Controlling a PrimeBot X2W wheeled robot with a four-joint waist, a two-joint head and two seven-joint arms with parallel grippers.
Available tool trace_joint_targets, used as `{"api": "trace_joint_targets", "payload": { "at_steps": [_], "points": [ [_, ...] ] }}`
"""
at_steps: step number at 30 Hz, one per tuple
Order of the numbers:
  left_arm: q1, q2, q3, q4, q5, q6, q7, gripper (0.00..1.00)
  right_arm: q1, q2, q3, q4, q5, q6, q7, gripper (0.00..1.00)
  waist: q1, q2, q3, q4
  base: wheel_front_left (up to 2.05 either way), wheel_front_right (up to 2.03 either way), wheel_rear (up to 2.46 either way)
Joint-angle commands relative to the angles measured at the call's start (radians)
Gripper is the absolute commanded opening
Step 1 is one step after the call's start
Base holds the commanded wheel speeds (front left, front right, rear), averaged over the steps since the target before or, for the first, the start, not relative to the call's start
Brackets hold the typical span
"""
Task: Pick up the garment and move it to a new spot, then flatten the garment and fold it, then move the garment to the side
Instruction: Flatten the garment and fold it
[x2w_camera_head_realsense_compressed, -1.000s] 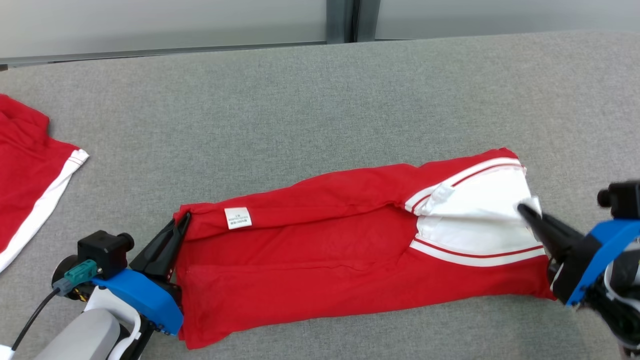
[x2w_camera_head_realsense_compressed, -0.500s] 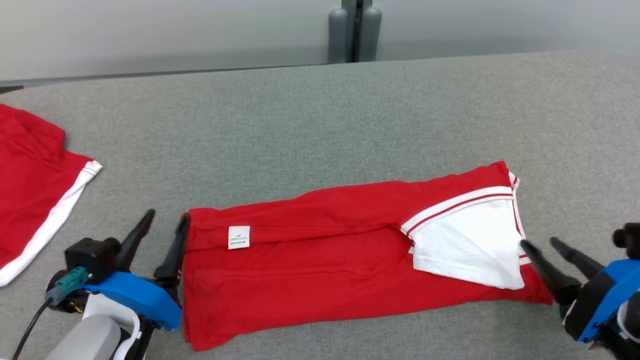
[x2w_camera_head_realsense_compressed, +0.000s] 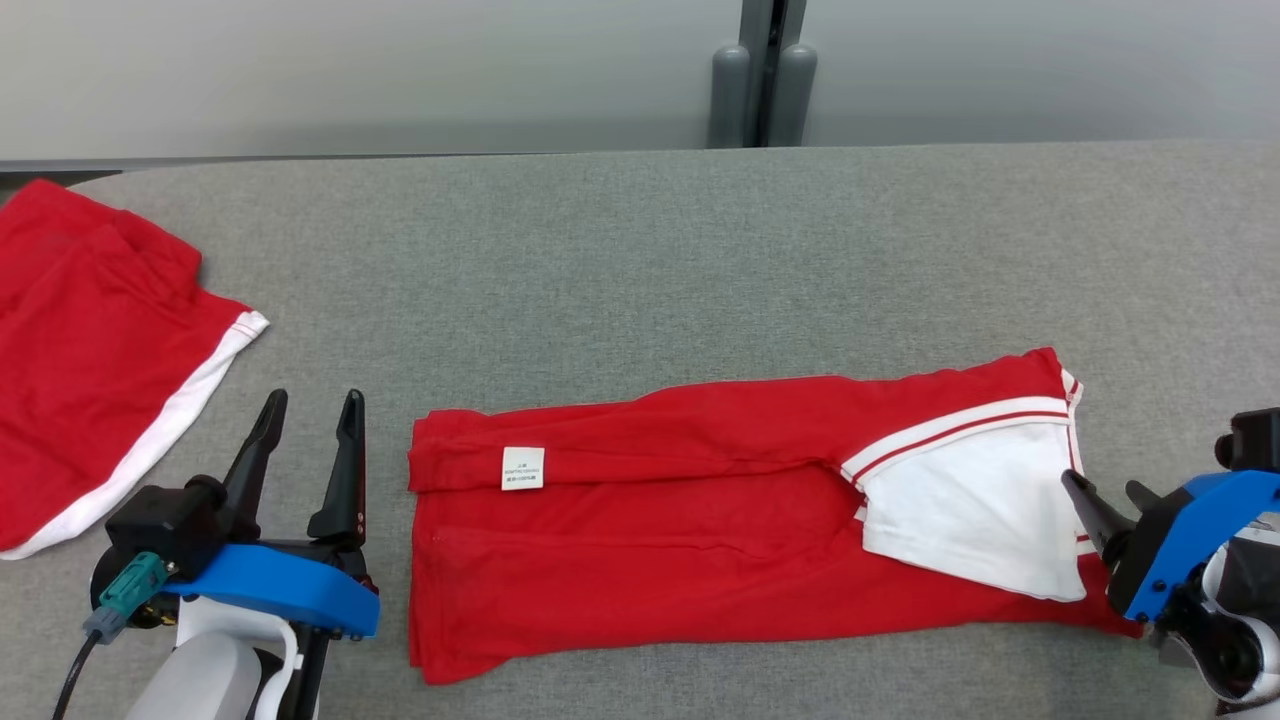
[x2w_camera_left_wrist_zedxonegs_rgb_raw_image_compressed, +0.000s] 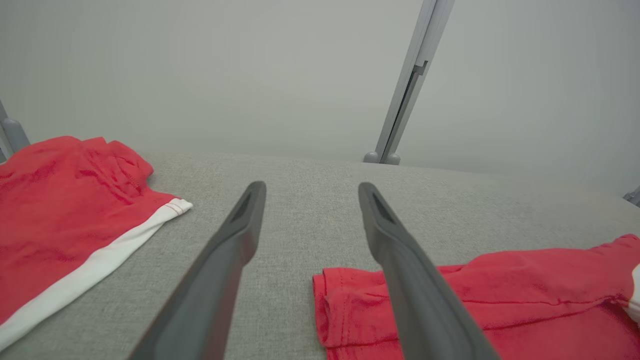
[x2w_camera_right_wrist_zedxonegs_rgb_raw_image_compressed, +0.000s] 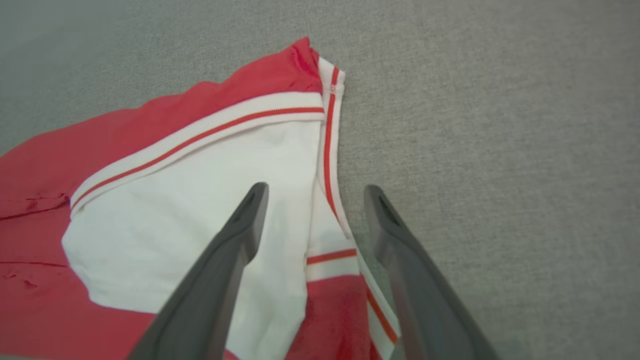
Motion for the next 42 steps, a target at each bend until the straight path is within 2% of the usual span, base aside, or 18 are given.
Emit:
{"api": "trace_joint_targets", "payload": {
  "at_steps": [1, 6, 14, 15, 16, 24, 34, 38, 42],
  "points": [
    [-0.02, -0.006, 0.003, 0.01, 0.008, -0.002, -0.004, 1.0, -0.032, 0.025, -0.022, 0.042, -0.034, 0.0, 0.01, 1.0, 0.0, -0.0001, 0.008, 0.013, 0.0, 0.0, 0.0],
    [-0.034, -0.014, -0.003, 0.03, 0.02, -0.012, -0.004, 1.0, -0.1, 0.058, -0.067, 0.156, -0.151, 0.0, 0.013, 1.0, 0.0, -0.0001, 0.02, 0.037, 0.0, 0.0, 0.0],
    [-0.034, -0.027, 0.015, 0.049, 0.025, -0.02, -0.005, 1.0, -0.142, 0.082, -0.026, 0.282, -0.181, 0.0, -0.001, 0.99, 0.0, -0.0001, 0.019, 0.049, 0.0, 0.0, 0.0],
    [-0.032, -0.028, 0.018, 0.05, 0.027, -0.021, -0.005, 1.0, -0.143, 0.078, -0.011, 0.287, -0.181, 0.001, -0.007, 0.08, 0.0, -0.0001, 0.017, 0.049, 0.0, 0.0, 0.0],
    [-0.031, -0.03, 0.02, 0.051, 0.03, -0.021, -0.005, 1.0, -0.147, 0.07, 0.003, 0.287, -0.178, 0.001, -0.015, 0.0, 0.0, -0.0001, 0.015, 0.047, 0.0, 0.0, 0.0],
    [0.003, -0.04, 0.038, 0.058, 0.034, -0.027, -0.005, 1.0, -0.131, -0.028, 0.04, 0.215, -0.113, 0.0, -0.072, 0.0, 0.0, -0.0001, -0.017, 0.025, 0.0, 0.0, 0.0],
    [0.025, -0.038, 0.044, 0.052, 0.042, -0.028, -0.005, 1.0, -0.068, -0.17, -0.106, 0.078, -0.148, 0.0, -0.007, 0.0, 0.0, -0.0001, -0.036, 0.003, 0.0, 0.0, 0.0],
    [0.024, -0.04, 0.042, 0.05, 0.041, -0.03, -0.005, 1.0, -0.064, -0.18, -0.129, 0.037, -0.172, 0.0, 0.027, 0.0, 0.0, -0.0001, -0.035, 0.0, 0.0, 0.0, 0.0],
    [0.023, -0.042, 0.038, 0.054, 0.041, -0.032, -0.005, 1.0, -0.049, -0.138, -0.086, -0.014, -0.167, 0.0, 0.068, 0.0, 0.0, -0.0001, -0.039, -0.001, 0.0, 0.0, 0.0]
  ]
}}
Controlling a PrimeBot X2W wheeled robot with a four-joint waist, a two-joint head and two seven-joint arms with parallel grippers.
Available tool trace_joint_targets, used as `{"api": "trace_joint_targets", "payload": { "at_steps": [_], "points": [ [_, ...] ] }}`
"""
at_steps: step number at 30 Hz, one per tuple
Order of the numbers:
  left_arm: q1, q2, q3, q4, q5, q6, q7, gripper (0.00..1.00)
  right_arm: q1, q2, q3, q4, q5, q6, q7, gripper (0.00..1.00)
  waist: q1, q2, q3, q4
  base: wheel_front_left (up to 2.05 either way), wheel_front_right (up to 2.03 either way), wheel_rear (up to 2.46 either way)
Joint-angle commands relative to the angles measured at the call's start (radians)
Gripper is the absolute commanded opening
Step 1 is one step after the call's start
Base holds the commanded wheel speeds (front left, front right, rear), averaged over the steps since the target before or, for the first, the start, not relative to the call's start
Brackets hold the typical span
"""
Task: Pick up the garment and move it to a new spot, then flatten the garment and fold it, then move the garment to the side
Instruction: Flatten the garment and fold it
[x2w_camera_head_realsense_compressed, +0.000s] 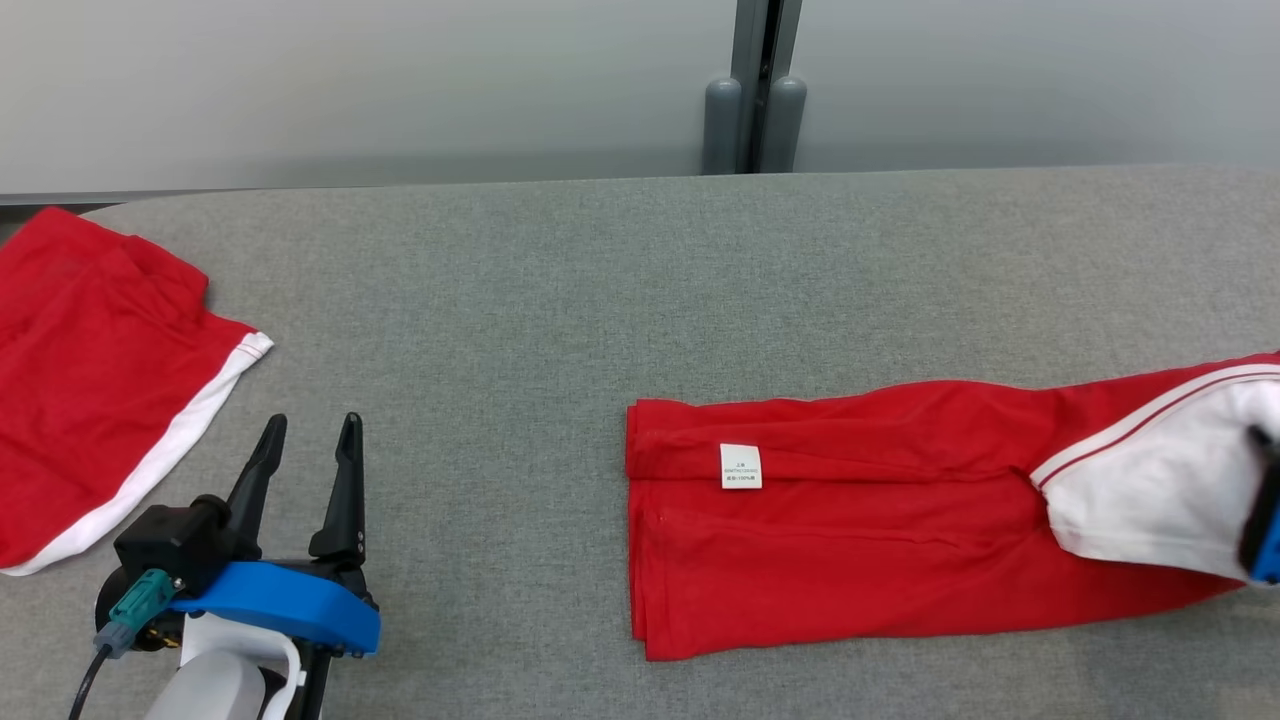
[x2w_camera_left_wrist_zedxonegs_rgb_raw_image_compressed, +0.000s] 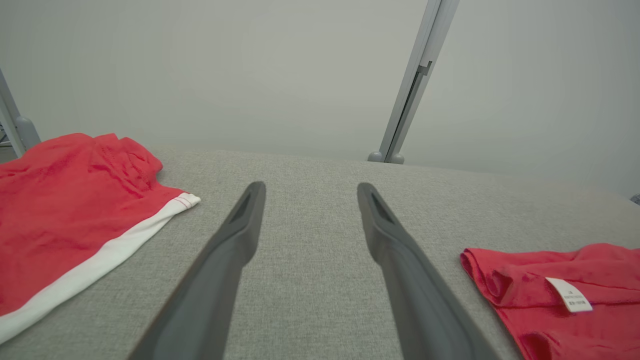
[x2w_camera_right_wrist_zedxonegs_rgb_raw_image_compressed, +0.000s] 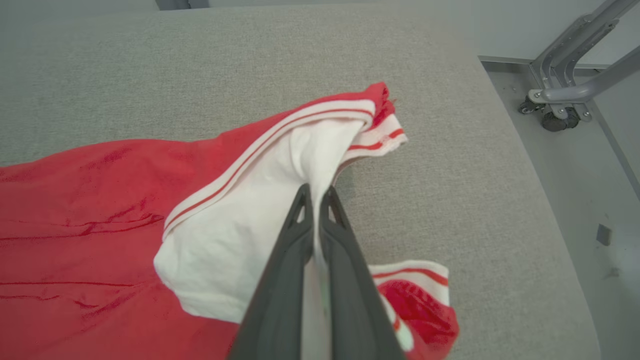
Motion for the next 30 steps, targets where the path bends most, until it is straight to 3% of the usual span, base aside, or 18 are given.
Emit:
{"api": "trace_joint_targets", "payload": {
  "at_steps": [1, 9, 14, 20, 30],
  "points": [
    [0.001, -0.004, 0.002, 0.002, 0.001, -0.004, -0.005, 1.0, 0.02, 0.033, 0.036, -0.034, 0.006, 0.0, 0.025, 0.0, -0.0001, -0.0001, -0.003, 0.0, 0.0, 0.0, 0.0],
    [-0.01, -0.002, -0.007, 0.011, 0.003, -0.009, -0.005, 1.0, 0.026, 0.156, 0.309, -0.184, 0.047, 0.0, 0.12, 0.0, -0.0001, -0.0001, -0.012, 0.006, 0.0, 0.0, 0.0],
    [-0.021, -0.007, -0.011, 0.01, 0.005, -0.012, -0.005, 1.0, -0.014, 0.206, 0.439, -0.19, 0.059, 0.0, 0.137, 0.0, -0.0001, -0.0001, -0.007, 0.016, 0.0, 0.0, 0.0],
    [-0.047, -0.019, -0.026, 0.022, 0.01, -0.024, -0.004, 1.0, -0.097, 0.262, 0.588, -0.043, 0.075, 0.0, 0.097, 0.0, -0.0001, -0.0001, 0.011, 0.048, 0.0, 0.0, 0.0],
    [-0.065, -0.031, -0.033, 0.043, 0.016, -0.034, -0.004, 1.0, -0.186, 0.281, 0.661, 0.159, 0.14, 0.0, 0.015, 0.0, -0.0001, -0.0001, 0.022, 0.072, 0.0, 0.0, 0.0]
  ]
}}
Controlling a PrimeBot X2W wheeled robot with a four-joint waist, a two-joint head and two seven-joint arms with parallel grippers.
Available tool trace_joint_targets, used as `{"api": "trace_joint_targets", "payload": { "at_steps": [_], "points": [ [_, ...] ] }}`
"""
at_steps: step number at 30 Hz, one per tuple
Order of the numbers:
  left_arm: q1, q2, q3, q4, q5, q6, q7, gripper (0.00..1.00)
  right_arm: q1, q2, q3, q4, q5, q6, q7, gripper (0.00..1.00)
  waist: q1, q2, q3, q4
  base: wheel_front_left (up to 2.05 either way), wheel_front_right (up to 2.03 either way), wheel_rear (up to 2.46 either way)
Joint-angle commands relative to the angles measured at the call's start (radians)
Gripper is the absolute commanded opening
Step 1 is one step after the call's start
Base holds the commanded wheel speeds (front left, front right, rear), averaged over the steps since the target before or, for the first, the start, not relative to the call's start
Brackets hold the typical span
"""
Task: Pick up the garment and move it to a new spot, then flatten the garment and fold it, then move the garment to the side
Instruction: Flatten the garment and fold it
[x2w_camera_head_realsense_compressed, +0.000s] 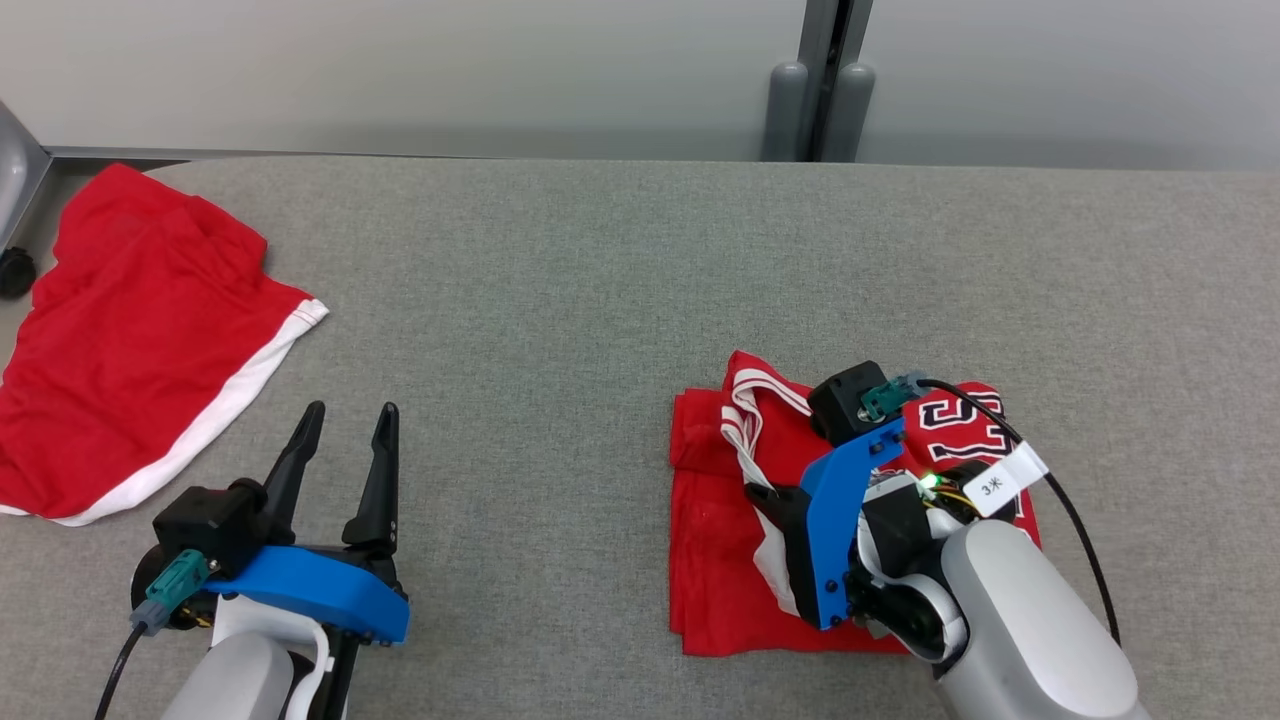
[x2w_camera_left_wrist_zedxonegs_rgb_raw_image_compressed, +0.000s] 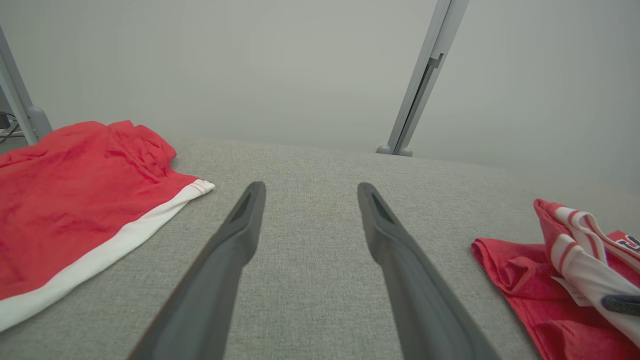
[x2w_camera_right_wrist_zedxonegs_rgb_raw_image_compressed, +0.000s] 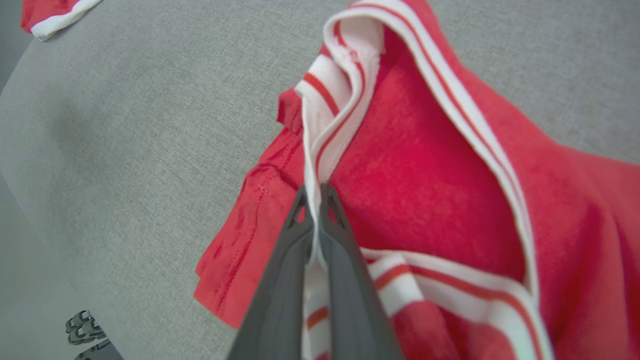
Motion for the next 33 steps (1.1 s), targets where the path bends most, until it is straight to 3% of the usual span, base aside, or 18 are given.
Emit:
{"api": "trace_joint_targets", "payload": {
  "at_steps": [1, 5, 6, 7, 11, 17, 23, 29, 30, 31, 33],
  "points": [
    [-0.021, -0.003, 0.003, 0.002, 0.006, -0.006, -0.004, 1.0, -0.022, 0.002, 0.006, 0.004, 0.007, 0.0, -0.007, 0.0, 0.0, 0.0, 0.0, 0.0, 0.0, 0.0, 0.0],
    [-0.024, -0.009, 0.001, 0.008, 0.007, -0.006, -0.004, 1.0, -0.058, 0.002, 0.042, 0.079, 0.067, 0.0, -0.057, 0.02, 0.0, 0.0, -0.001, 0.0, 0.0, 0.0, 0.0],
    [-0.023, -0.011, 0.001, 0.01, 0.008, -0.007, -0.004, 1.0, -0.067, 0.002, 0.052, 0.097, 0.081, 0.0, -0.067, 0.4, 0.0, 0.0, -0.002, 0.0, 0.0, 0.0, 0.0],
    [-0.022, -0.012, 0.0, 0.011, 0.008, -0.007, -0.004, 1.0, -0.077, 0.002, 0.058, 0.112, 0.091, 0.0, -0.078, 1.0, 0.0, 0.0, -0.003, -0.001, 0.0, 0.0, 0.0],
    [-0.007, -0.012, 0.006, 0.013, 0.007, -0.005, -0.004, 1.0, -0.091, 0.002, 0.086, 0.13, 0.152, 0.0, -0.11, 1.0, 0.0, 0.0, -0.014, -0.011, 0.0, 0.0, 0.0],
    [0.021, -0.005, 0.018, 0.01, 0.002, 0.0, -0.005, 1.0, -0.065, -0.001, 0.051, -0.022, 0.249, 0.0, -0.216, 1.0, 0.0, 0.0, -0.04, -0.036, 0.0, 0.0, 0.0],
    [0.046, -0.002, 0.024, -0.001, 0.0, 0.005, -0.005, 1.0, 0.051, -0.089, -0.115, -0.164, 0.135, 0.0, -0.295, 1.0, 0.0, 0.0, -0.059, -0.053, 0.0, 0.0, 0.0],
    [0.049, 0.0, 0.021, -0.008, 0.0, 0.005, -0.005, 1.0, 0.196, -0.125, -0.239, -0.172, -0.003, 0.0, -0.327, 1.0, 0.0, 0.0, -0.062, -0.056, 0.0, 0.0, 0.0],
    [0.049, 0.001, 0.02, -0.009, 0.0, 0.004, -0.005, 1.0, 0.21, -0.122, -0.241, -0.168, -0.024, 0.0, -0.338, 0.45, 0.0, 0.0, -0.062, -0.055, 0.0, 0.0, 0.0],
    [0.048, 0.001, 0.019, -0.01, -0.001, 0.002, -0.005, 1.0, 0.225, -0.111, -0.228, -0.161, -0.041, 0.0, -0.347, 0.0, 0.0, 0.0, -0.061, -0.055, 0.0, 0.0, 0.0],
    [0.045, 0.001, 0.017, -0.01, -0.001, 0.0, -0.005, 1.0, 0.249, -0.084, -0.185, -0.14, -0.058, 0.0, -0.353, 0.0, 0.0, 0.0, -0.058, -0.053, 0.0, 0.0, 0.0]
  ]
}}
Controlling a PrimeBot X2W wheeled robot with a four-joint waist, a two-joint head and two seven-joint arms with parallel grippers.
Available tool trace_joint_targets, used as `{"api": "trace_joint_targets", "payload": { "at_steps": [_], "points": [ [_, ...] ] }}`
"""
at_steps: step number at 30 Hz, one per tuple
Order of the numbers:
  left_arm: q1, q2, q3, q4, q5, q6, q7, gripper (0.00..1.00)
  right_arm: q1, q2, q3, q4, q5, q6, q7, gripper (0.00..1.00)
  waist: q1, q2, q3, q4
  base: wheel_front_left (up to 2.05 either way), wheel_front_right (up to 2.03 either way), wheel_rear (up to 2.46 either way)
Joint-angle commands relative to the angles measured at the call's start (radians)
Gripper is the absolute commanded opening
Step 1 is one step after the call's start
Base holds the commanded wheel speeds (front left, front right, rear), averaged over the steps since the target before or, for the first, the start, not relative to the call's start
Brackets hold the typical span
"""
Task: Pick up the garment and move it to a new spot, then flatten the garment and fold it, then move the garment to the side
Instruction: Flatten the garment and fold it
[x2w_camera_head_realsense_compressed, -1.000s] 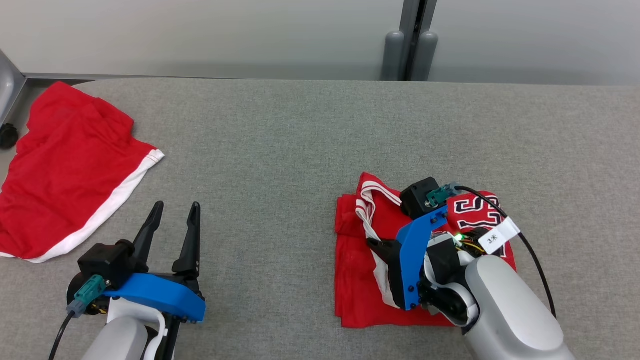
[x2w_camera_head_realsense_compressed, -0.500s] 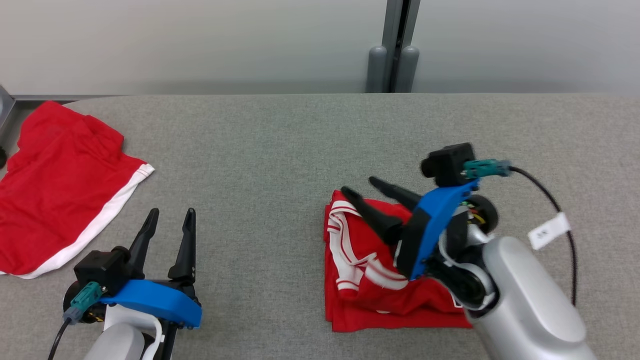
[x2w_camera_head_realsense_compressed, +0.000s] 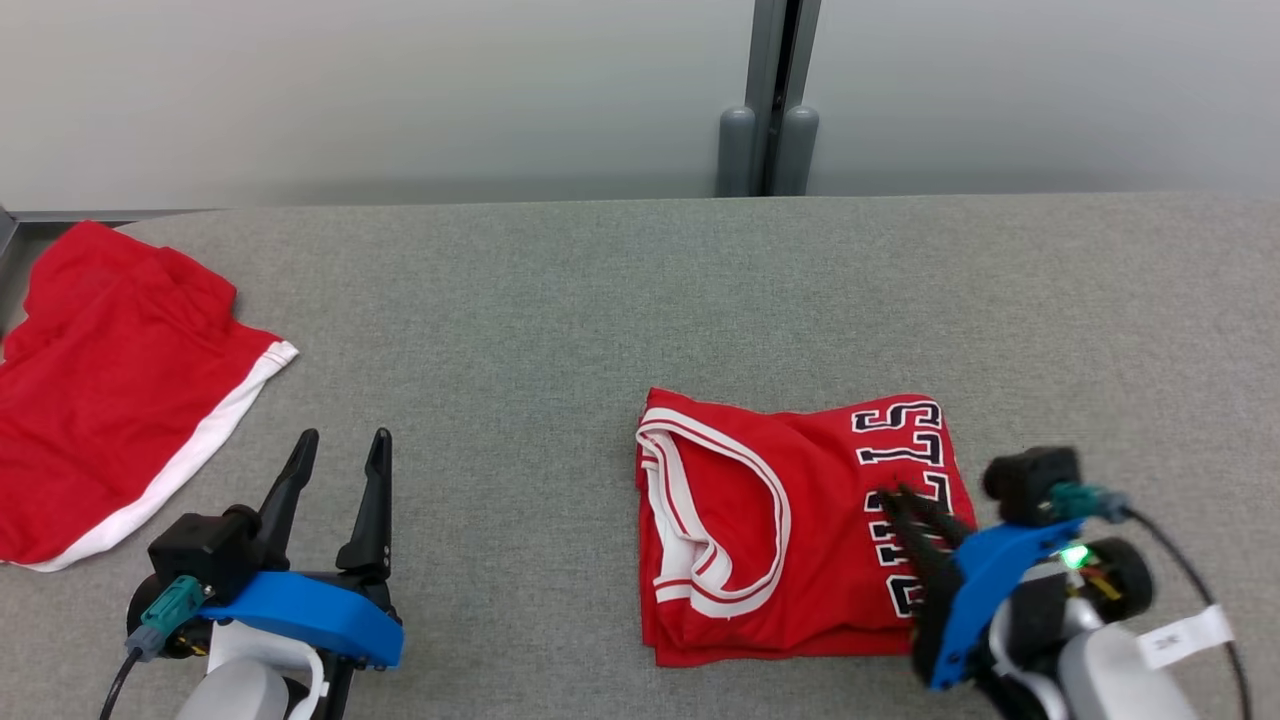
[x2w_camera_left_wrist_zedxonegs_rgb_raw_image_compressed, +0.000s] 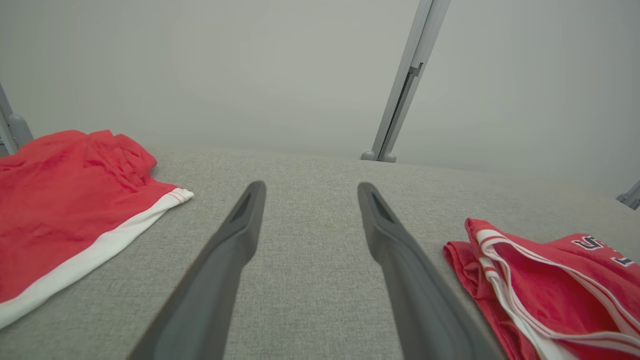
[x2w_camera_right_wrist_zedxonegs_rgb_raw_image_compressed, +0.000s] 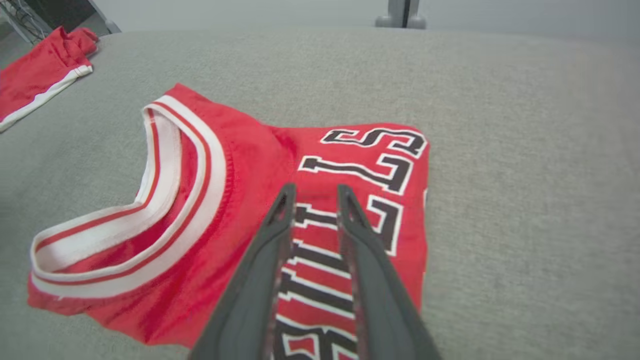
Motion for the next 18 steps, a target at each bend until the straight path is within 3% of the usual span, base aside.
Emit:
{"api": "trace_joint_targets", "payload": {
  "at_steps": [1, 11, 18],
  "points": [
    [-0.004, 0.002, -0.004, -0.002, -0.002, -0.003, -0.004, 1.0, 0.021, 0.033, 0.054, 0.021, -0.008, 0.0, -0.01, 0.0, 0.0, -0.0001, 0.003, 0.003, 0.0, 0.0, 0.0],
    [-0.027, -0.005, -0.017, 0.013, 0.0, -0.011, -0.003, 1.0, -0.088, 0.104, 0.394, 0.253, 0.045, 0.0, -0.035, 0.0, 0.0, -0.0001, 0.013, 0.036, 0.0, 0.0, 0.0],
    [-0.024, 0.001, -0.009, 0.02, -0.004, -0.008, -0.003, 1.0, -0.17, 0.106, 0.539, 0.27, 0.296, 0.0, -0.098, 0.0, 0.0, -0.0001, 0.015, 0.039, 0.0, 0.0, 0.0]
  ]
}}
